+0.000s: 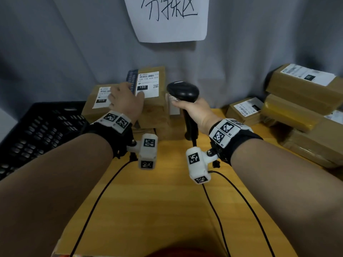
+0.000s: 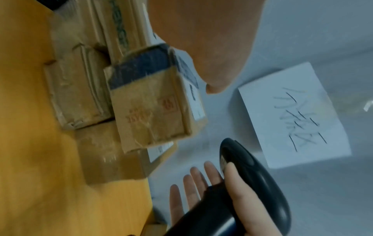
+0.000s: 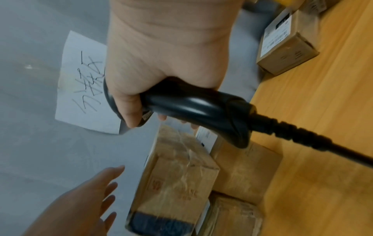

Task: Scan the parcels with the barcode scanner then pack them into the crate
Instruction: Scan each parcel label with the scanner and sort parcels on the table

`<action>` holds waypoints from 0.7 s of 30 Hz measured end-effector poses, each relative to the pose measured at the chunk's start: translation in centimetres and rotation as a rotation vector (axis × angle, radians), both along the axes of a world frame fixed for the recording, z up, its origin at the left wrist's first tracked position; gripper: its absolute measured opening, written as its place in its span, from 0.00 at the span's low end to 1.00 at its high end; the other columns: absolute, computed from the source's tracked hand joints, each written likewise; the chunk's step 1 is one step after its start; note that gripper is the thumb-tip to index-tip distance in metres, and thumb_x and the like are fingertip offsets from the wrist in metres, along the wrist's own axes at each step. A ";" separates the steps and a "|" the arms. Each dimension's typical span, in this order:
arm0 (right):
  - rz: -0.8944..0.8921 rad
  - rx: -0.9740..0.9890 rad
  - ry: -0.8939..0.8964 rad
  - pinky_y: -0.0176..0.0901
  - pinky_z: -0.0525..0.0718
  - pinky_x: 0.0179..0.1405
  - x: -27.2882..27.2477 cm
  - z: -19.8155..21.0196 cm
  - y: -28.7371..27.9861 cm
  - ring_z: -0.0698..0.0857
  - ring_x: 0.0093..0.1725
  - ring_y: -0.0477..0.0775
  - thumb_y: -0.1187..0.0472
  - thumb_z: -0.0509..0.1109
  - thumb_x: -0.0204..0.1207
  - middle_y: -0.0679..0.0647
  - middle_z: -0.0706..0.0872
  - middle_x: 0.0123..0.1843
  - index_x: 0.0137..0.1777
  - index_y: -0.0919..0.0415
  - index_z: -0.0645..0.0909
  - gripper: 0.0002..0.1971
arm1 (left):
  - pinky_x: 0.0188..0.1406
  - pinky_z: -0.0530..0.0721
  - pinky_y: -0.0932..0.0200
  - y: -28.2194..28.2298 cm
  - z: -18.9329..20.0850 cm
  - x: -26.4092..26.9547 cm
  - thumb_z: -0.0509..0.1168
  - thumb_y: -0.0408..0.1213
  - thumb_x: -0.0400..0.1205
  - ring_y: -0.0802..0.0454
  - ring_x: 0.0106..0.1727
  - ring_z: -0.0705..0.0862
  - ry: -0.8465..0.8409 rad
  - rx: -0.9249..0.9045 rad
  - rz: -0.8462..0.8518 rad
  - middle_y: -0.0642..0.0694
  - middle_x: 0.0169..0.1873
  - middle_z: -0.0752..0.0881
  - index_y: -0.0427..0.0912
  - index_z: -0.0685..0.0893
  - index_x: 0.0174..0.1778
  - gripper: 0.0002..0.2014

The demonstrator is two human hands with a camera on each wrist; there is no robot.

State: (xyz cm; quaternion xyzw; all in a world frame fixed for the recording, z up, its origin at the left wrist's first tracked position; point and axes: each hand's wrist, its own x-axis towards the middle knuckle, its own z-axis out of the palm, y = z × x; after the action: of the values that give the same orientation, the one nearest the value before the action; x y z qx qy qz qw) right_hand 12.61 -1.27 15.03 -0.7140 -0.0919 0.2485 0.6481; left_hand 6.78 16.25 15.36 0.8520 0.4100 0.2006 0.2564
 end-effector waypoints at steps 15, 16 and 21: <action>-0.340 -0.113 -0.021 0.40 0.82 0.35 7.4 0.8 -23.1 0.82 0.30 0.51 0.66 0.75 0.73 0.55 0.82 0.31 0.41 0.63 0.82 0.04 | 0.63 0.78 0.53 -21.9 -1.0 9.2 0.63 0.34 0.83 0.45 0.57 0.81 -0.104 -0.295 -0.578 0.41 0.53 0.82 0.36 0.79 0.61 0.12; -0.364 -0.119 -0.036 0.40 0.81 0.32 8.0 0.9 -25.2 0.81 0.28 0.51 0.66 0.75 0.73 0.55 0.81 0.29 0.38 0.63 0.82 0.05 | 0.59 0.78 0.56 -23.8 -1.3 10.0 0.62 0.35 0.83 0.47 0.55 0.81 -0.087 -0.321 -0.587 0.42 0.52 0.82 0.36 0.79 0.62 0.12; -0.453 -0.218 -0.111 0.46 0.83 0.37 11.9 0.9 -33.9 0.80 0.30 0.53 0.64 0.76 0.71 0.56 0.81 0.28 0.33 0.62 0.81 0.08 | 0.43 0.76 0.63 -31.7 -2.8 12.8 0.63 0.35 0.83 0.52 0.45 0.78 -0.060 -0.457 -0.607 0.51 0.38 0.79 0.37 0.79 0.62 0.12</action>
State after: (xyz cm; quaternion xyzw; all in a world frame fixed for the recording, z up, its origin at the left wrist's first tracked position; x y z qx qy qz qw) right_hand 24.49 -35.22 15.94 -0.7946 0.0621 0.0659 0.6003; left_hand 19.60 -15.41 12.56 0.8492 0.1654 0.0438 0.4997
